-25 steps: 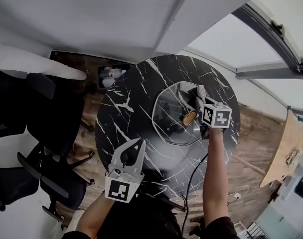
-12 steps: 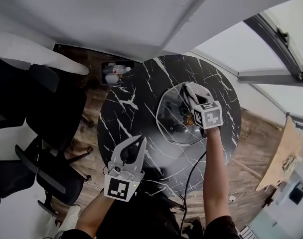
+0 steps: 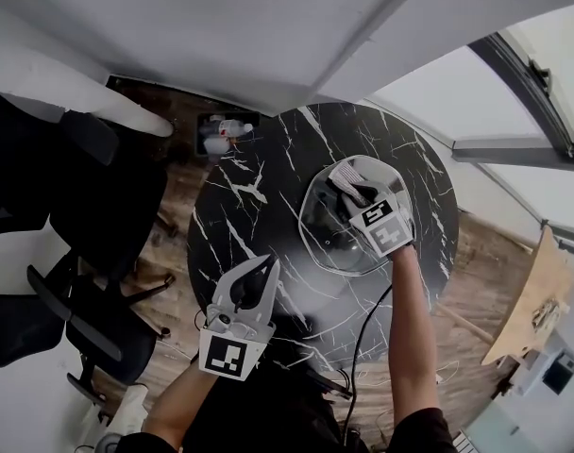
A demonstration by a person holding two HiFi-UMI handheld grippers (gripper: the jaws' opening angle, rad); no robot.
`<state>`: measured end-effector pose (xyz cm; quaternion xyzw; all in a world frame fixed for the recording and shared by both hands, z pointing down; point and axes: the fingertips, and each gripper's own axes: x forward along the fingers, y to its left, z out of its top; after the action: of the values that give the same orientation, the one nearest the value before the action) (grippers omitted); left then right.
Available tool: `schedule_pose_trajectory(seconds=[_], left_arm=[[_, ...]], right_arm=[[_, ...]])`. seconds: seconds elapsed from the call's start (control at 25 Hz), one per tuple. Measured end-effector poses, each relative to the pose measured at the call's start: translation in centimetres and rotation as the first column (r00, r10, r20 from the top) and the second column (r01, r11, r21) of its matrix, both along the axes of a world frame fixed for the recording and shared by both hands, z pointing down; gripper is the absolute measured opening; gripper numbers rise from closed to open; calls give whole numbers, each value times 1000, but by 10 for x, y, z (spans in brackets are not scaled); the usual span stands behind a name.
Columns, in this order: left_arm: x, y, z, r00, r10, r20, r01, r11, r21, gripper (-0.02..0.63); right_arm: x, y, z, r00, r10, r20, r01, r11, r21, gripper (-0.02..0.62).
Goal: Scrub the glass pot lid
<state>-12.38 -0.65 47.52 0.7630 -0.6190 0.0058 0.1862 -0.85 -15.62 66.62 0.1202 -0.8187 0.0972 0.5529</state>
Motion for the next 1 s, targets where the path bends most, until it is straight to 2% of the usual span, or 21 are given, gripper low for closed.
schedule_pose_trajectory(seconds=[0.16, 0.28, 0.36, 0.56, 0.76, 0.88, 1.0], left_arm=[[-1, 2, -3, 1000, -12, -6, 12, 1000, 9, 3], [0, 5, -1, 1000, -11, -6, 11, 1000, -4, 3], [0, 7, -2, 1000, -11, -7, 11, 1000, -3, 3], [-3, 11, 0, 1000, 2, 4, -2, 1000, -1, 3], [-9, 16, 4, 1000, -13, 1, 13, 1000, -13, 3], [-12, 18, 2, 1000, -22, 7, 21, 1000, 2, 3], [-14, 20, 2, 1000, -30, 4, 30, 1000, 2, 3]], right_arm=[[-11, 16, -1, 984, -172, -36, 173, 985, 22, 72], [-19, 30, 1, 960, -278, -38, 279, 960, 10, 74], [-23, 44, 1, 931, -364, -33, 364, 931, -7, 72], [-22, 72, 0, 838, -545, -15, 542, 837, -78, 72], [-18, 102, -1, 761, -648, 6, 643, 753, -139, 72], [-16, 119, 0, 742, -670, 20, 665, 732, -148, 72], [-12, 130, 4, 719, -695, -12, 688, 715, -123, 72]])
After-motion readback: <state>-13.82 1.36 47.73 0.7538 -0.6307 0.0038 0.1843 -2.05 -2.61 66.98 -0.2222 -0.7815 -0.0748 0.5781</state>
